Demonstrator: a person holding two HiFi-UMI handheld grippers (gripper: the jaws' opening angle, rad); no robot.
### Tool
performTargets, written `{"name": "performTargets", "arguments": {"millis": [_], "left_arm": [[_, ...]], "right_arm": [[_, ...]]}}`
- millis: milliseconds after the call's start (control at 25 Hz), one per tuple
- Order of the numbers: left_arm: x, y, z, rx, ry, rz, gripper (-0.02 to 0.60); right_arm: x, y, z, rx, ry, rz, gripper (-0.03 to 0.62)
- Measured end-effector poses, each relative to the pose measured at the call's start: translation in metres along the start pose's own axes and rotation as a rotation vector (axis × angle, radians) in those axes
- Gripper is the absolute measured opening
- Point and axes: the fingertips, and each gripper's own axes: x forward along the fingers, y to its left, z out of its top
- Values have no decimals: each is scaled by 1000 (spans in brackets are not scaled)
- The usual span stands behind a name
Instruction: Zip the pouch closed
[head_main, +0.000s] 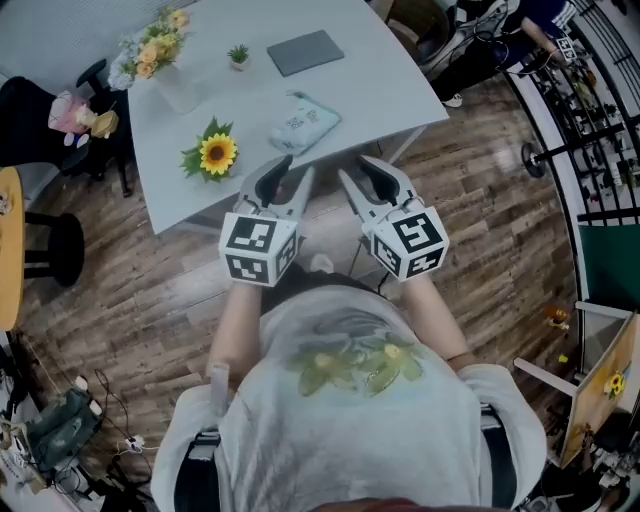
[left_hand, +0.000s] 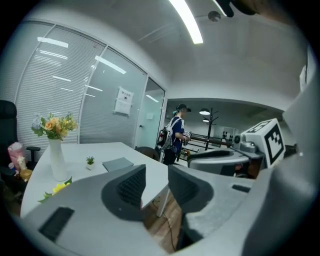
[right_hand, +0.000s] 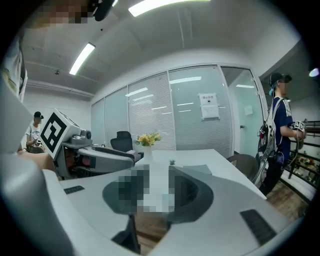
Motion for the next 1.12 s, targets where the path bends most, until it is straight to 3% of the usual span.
{"name": "performTargets", "arguments": {"millis": [200, 640, 1120], "left_arm": [[5, -3, -12, 22, 68, 7, 167], [43, 13, -14, 71, 150, 14, 169], [140, 86, -1, -7, 233, 37, 169]], "right_arm": [[0, -15, -15, 26, 25, 15, 144], [16, -44, -28, 55, 55, 29, 146], [83, -112, -25, 49, 122, 49, 146]]}}
